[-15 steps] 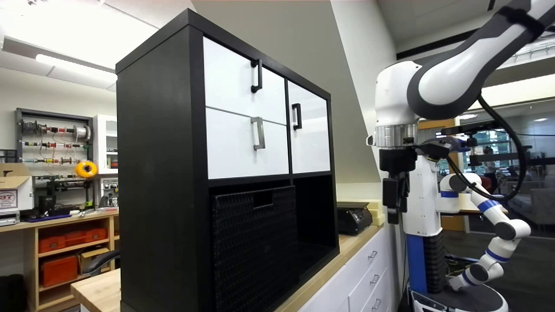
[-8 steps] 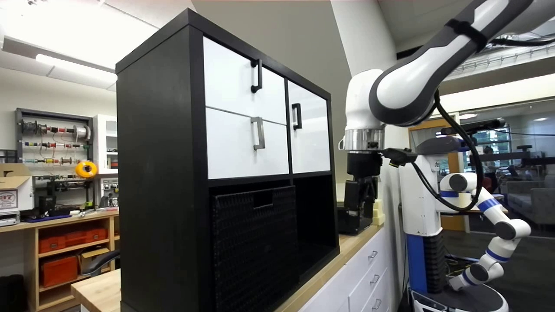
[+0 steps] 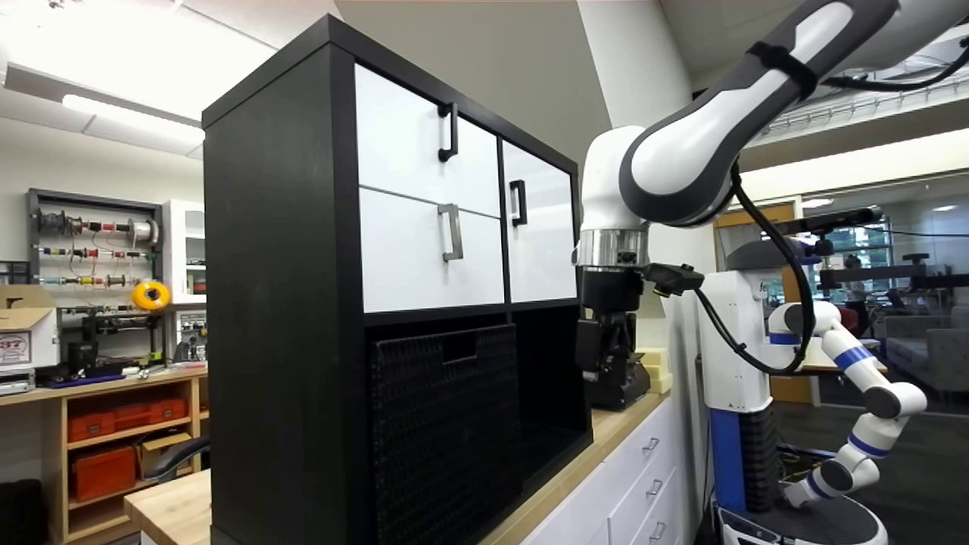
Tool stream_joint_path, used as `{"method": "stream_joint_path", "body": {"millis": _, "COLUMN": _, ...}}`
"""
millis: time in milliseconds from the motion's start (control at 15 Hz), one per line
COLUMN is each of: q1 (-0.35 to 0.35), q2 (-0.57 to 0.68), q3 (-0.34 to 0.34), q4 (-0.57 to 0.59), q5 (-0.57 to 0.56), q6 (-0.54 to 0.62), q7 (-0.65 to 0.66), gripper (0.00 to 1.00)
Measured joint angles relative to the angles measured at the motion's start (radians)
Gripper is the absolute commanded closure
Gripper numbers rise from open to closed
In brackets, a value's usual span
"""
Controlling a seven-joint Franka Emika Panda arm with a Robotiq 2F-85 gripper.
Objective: Pull out the black bin from underneath cabinet
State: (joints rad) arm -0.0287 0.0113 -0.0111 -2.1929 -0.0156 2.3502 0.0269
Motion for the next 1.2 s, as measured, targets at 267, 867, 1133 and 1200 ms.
{"method": "stream_joint_path", "body": {"millis": 267, "q1": 0.0, "q2": 0.0, "q3": 0.0, "q4": 0.0, "q5": 0.0, "q6": 0.0, "q7": -0.001, "gripper": 0.0}}
{"method": "stream_joint_path", "body": {"millis": 867, "q1": 0.015, "q2": 0.005, "q3": 0.018, "q4": 0.029, "q5": 0.001, "q6": 0.078, "q7": -0.206, "gripper": 0.0}}
{"method": "stream_joint_path", "body": {"millis": 1133, "q1": 0.024, "q2": 0.029, "q3": 0.035, "q4": 0.074, "q5": 0.052, "q6": 0.1, "q7": -0.395, "gripper": 0.0}}
{"method": "stream_joint_path", "body": {"millis": 1200, "q1": 0.025, "q2": 0.039, "q3": 0.039, "q4": 0.083, "q5": 0.065, "q6": 0.106, "q7": -0.445, "gripper": 0.0}}
